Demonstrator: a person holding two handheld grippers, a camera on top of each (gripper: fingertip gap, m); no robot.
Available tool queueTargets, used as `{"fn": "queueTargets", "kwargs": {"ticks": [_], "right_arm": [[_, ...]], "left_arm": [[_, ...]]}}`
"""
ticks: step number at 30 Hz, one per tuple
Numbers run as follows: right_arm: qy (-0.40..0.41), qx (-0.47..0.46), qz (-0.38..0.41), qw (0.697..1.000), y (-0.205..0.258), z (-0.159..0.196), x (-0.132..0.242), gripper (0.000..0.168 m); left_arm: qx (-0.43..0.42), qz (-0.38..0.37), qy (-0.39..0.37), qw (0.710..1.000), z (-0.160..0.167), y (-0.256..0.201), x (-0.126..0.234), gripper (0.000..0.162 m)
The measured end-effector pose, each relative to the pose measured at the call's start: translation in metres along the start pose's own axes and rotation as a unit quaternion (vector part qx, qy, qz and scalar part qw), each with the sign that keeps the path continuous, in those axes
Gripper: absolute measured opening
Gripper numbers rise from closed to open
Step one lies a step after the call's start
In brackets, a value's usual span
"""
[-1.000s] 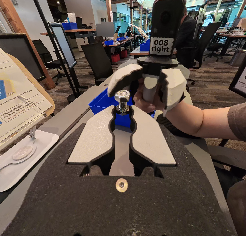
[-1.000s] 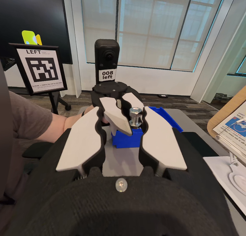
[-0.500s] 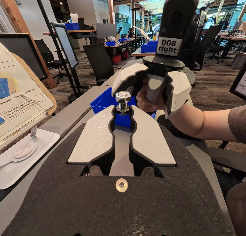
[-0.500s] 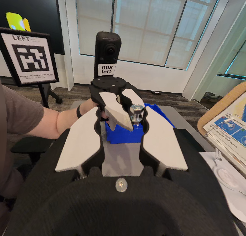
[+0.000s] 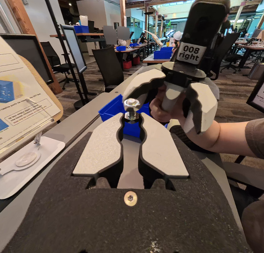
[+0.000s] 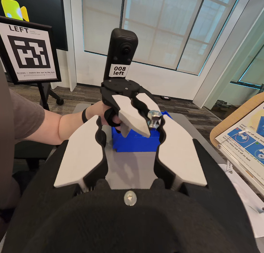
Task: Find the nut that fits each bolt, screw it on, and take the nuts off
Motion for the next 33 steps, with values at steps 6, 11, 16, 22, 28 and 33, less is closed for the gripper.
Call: {"fn": "queueTargets", "kwargs": {"ticks": [6, 11, 16, 22, 28, 33], "right_arm": [[-0.02, -0.011, 0.002, 1.0, -0.003, -0.002, 0.003, 0.078], [-0.022, -0.017, -0.019, 0.999, 0.001, 0.002, -0.005, 0.078], [-0.029, -0.005, -0.014, 0.999, 0.001, -0.007, 0.008, 0.067], [-0.027, -0.01, -0.006, 1.0, 0.0, -0.001, 0.0, 0.076], [-0.015, -0.008, -0.019, 1.0, 0.003, -0.005, 0.005, 0.063], [-0.042, -0.016, -0.014, 0.999, 0.0, -0.009, 0.012, 0.064]], "left_arm": [[0.004, 0.014, -0.009, 1.0, -0.004, -0.003, 0.004, 0.018], [-0.004, 0.022, 0.003, 1.0, 0.0, -0.009, -0.004, 0.018], [0.004, 0.0, -0.011, 1.0, -0.006, 0.0, 0.008, 0.018], [-0.001, 0.038, 0.004, 0.999, -0.002, -0.013, -0.003, 0.018], [0.001, -0.004, -0.005, 1.0, -0.004, 0.001, 0.007, 0.018], [0.017, 0.025, -0.009, 0.999, -0.004, -0.001, 0.006, 0.018]]}}
Point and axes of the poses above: each gripper's, where its closed fingertips meet, x back along the fingers, z out of its underside, y = z × x across the jaws, the point moved 7 cm from there along x, back along the fingers, and after that the axes turned 3 degrees about y, right-handed, at the moved point
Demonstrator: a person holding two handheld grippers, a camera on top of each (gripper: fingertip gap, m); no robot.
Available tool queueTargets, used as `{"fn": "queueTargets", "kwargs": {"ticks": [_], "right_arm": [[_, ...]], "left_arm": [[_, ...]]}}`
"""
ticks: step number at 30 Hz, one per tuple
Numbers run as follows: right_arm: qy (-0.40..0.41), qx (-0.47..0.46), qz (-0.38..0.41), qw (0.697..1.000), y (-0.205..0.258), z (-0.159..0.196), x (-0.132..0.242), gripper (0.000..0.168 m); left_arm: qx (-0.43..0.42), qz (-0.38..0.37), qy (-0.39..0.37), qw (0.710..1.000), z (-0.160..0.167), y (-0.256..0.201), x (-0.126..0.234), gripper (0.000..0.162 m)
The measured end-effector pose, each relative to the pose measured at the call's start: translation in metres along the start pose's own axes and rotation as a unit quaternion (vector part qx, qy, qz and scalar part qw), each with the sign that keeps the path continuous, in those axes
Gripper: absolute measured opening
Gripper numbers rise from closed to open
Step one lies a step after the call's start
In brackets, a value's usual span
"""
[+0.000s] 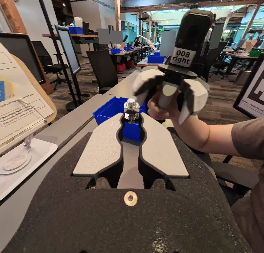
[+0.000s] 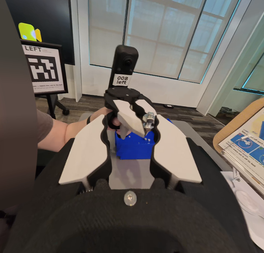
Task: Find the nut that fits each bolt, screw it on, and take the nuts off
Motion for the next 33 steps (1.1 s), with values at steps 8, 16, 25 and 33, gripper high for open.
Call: {"fn": "queueTargets", "kwargs": {"ticks": [8, 16, 25, 33], "right_arm": [[0.027, -0.016, -0.002, 1.0, -0.003, 0.009, -0.008, 0.069], [0.013, -0.008, 0.008, 1.0, -0.007, 0.003, 0.004, 0.052], [0.012, -0.024, 0.007, 1.0, -0.012, 0.009, -0.001, 0.047], [0.015, -0.076, -0.019, 0.997, -0.02, 0.015, 0.002, 0.026]], "left_arm": [[-0.021, -0.005, 0.019, 1.0, 0.005, -0.004, -0.007, 0.018], [-0.013, 0.003, 0.014, 1.0, 0.003, -0.004, -0.005, 0.018], [-0.007, 0.036, 0.014, 0.999, 0.003, -0.011, -0.008, 0.018], [-0.02, 0.037, 0.019, 0.999, 0.003, -0.013, -0.009, 0.018]]}}
Point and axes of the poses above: each gripper's, where its closed fingertips meet, x back along the fingers, z out of its underside, y = z × x across the jaws, the point moved 7 cm from there along x, back along the fingers, and after that the axes turned 3 degrees about y, right-handed, at the moved point
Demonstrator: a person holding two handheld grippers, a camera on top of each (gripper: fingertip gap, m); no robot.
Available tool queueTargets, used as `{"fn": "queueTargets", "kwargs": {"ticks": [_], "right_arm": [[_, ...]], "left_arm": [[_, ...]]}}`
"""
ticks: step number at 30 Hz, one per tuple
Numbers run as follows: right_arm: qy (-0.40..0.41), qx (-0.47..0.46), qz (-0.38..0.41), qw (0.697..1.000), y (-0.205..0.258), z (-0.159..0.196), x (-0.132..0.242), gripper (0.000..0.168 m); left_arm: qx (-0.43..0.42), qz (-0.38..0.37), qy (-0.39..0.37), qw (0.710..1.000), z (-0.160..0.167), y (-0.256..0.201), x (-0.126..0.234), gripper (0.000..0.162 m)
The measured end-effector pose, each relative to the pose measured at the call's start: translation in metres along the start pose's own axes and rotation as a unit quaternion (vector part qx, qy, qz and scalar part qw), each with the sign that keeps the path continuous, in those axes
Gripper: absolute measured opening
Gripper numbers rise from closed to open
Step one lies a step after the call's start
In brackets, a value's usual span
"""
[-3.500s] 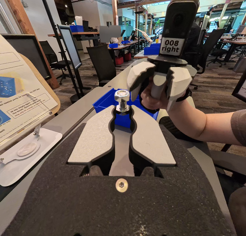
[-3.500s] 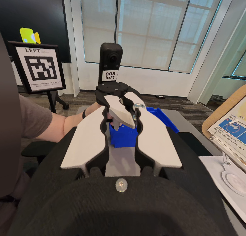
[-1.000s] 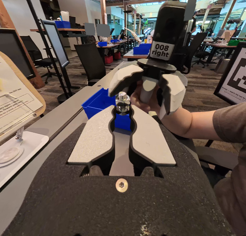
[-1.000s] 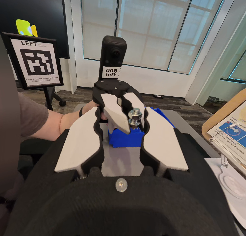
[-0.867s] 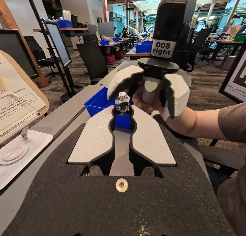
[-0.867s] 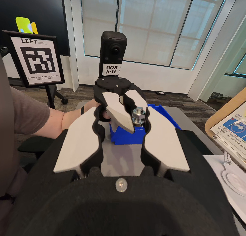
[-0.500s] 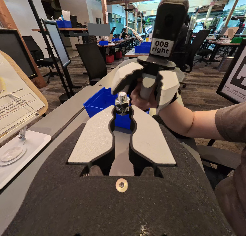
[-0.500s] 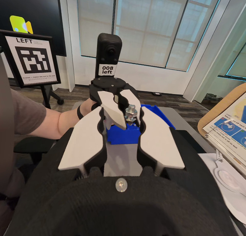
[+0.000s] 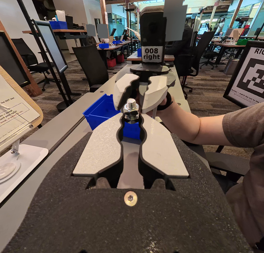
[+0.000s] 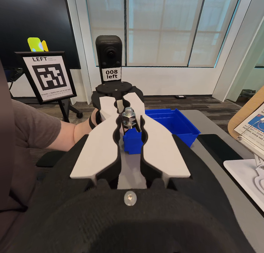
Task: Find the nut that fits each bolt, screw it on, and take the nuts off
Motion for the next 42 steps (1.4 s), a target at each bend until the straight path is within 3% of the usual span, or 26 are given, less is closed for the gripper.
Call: {"fn": "queueTargets", "kwargs": {"ticks": [4, 12, 18, 21, 23, 26, 28, 30, 35, 38, 42], "right_arm": [[0.003, -0.001, -0.011, 1.0, 0.001, 0.001, -0.001, 0.018], [0.002, 0.004, -0.02, 1.0, 0.001, 0.0, 0.0, 0.018], [-0.008, -0.021, -0.021, 1.0, -0.01, 0.003, 0.004, 0.018], [-0.008, -0.034, -0.022, 0.999, -0.015, 0.001, 0.011, 0.018], [0.018, -0.036, 0.007, 0.999, -0.021, -0.002, 0.026, 0.018], [0.123, -0.069, 0.11, 0.984, -0.041, 0.003, 0.073, 0.018], [0.228, -0.121, 0.227, 0.939, -0.068, 0.025, 0.117, 0.018], [0.328, -0.206, 0.323, 0.863, -0.094, 0.059, 0.164, 0.018], [0.456, -0.375, 0.39, 0.707, -0.129, 0.152, 0.239, 0.019], [0.488, -0.428, 0.406, 0.644, -0.135, 0.189, 0.263, 0.019], [0.519, -0.431, 0.439, 0.594, -0.14, 0.209, 0.277, 0.019]], "left_arm": [[-0.007, 0.0, 0.005, 1.0, 0.001, -0.001, -0.001, 0.018], [-0.015, 0.009, -0.002, 1.0, 0.001, -0.003, -0.002, 0.02], [-0.019, -0.016, 0.005, 1.0, 0.001, -0.001, -0.004, 0.052], [-0.028, -0.05, 0.014, 0.998, 0.002, 0.004, -0.004, 0.057], [-0.033, -0.065, 0.029, 0.997, 0.004, 0.007, -0.002, 0.058], [-0.036, -0.079, 0.048, 0.995, 0.002, 0.009, 0.005, 0.061], [-0.039, -0.084, 0.044, 0.995, -0.003, 0.008, 0.012, 0.061], [-0.036, -0.075, 0.037, 0.996, -0.007, 0.005, 0.016, 0.06], [-0.023, -0.069, 0.03, 0.997, -0.011, 0.004, 0.022, 0.06], [-0.025, -0.068, 0.03, 0.997, -0.013, 0.001, 0.025, 0.06], [-0.036, -0.067, 0.036, 0.996, -0.014, -0.004, 0.028, 0.059]]}}
Point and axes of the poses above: each gripper's, where its closed fingertips meet, x back along the fingers, z out of its underside, y = z × x across the jaws, the point moved 7 cm from there along x, back along the fingers, and after that the axes turned 3 degrees about y, right-handed, at the moved point
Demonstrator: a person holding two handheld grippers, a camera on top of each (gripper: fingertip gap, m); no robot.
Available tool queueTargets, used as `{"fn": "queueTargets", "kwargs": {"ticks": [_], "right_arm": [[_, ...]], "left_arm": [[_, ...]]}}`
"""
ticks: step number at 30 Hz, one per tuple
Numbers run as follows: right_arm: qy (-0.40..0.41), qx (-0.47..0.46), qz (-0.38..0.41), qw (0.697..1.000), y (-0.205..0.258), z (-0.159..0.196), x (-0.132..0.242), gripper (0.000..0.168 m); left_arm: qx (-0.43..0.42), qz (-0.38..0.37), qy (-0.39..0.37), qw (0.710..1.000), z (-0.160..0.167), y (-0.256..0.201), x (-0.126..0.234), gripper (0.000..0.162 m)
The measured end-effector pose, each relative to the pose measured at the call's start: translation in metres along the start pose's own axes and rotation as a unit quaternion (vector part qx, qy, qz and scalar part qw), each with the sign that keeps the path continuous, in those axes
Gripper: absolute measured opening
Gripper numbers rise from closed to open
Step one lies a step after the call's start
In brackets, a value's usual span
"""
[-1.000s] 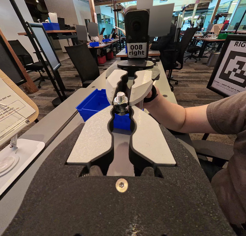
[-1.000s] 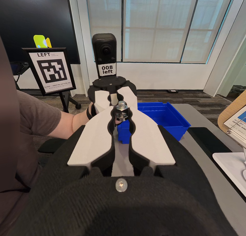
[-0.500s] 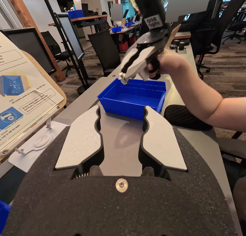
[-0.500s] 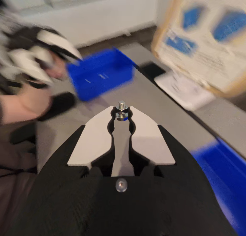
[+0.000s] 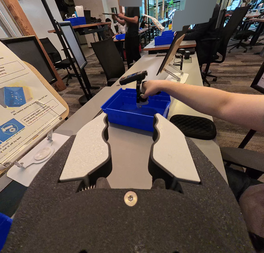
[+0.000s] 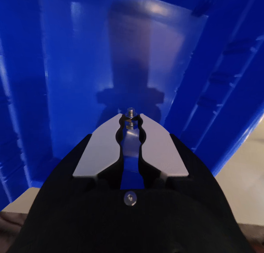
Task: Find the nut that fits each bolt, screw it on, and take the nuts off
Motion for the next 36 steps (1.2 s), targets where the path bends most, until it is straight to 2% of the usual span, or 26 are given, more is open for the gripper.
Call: {"fn": "queueTargets", "kwargs": {"ticks": [6, 20, 25, 28, 31, 33, 36], "right_arm": [[0.035, -0.033, 0.05, 0.998, -0.012, -0.003, -0.011, 0.018], [0.061, -0.061, 0.06, 0.995, -0.019, -0.002, -0.023, 0.019], [0.044, -0.05, 0.057, 0.996, -0.012, -0.001, -0.015, 0.035], [-0.006, -0.019, 0.096, 0.995, 0.001, 0.001, 0.017, 0.037], [-0.134, 0.023, 0.113, 0.984, 0.03, 0.001, 0.078, 0.036], [-0.266, 0.055, 0.104, 0.957, 0.055, 0.001, 0.129, 0.035], [-0.44, 0.112, 0.088, 0.887, 0.09, 0.008, 0.195, 0.035]], "left_arm": [[0.003, 0.002, 0.003, 1.0, 0.0, 0.0, 0.001, 0.06], [0.004, 0.008, 0.016, 1.0, 0.003, -0.001, -0.004, 0.06], [0.003, 0.007, 0.011, 1.0, 0.0, -0.002, 0.001, 0.06], [0.0, 0.0, 0.0, 1.0, -0.004, -0.001, 0.008, 0.06], [-0.007, -0.02, -0.009, 1.0, -0.008, 0.002, 0.018, 0.06], [-0.007, -0.037, -0.012, 0.999, -0.009, 0.006, 0.024, 0.059], [0.0, -0.06, -0.011, 0.998, -0.008, 0.015, 0.029, 0.059]]}}
Point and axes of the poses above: each gripper's, where its closed fingertips meet, x back along the fingers, z out of its underside, y = z × x across the jaws, the point moved 7 cm from there along x, back along the fingers, and after that the axes turned 3 degrees about y, right-handed, at the moved point
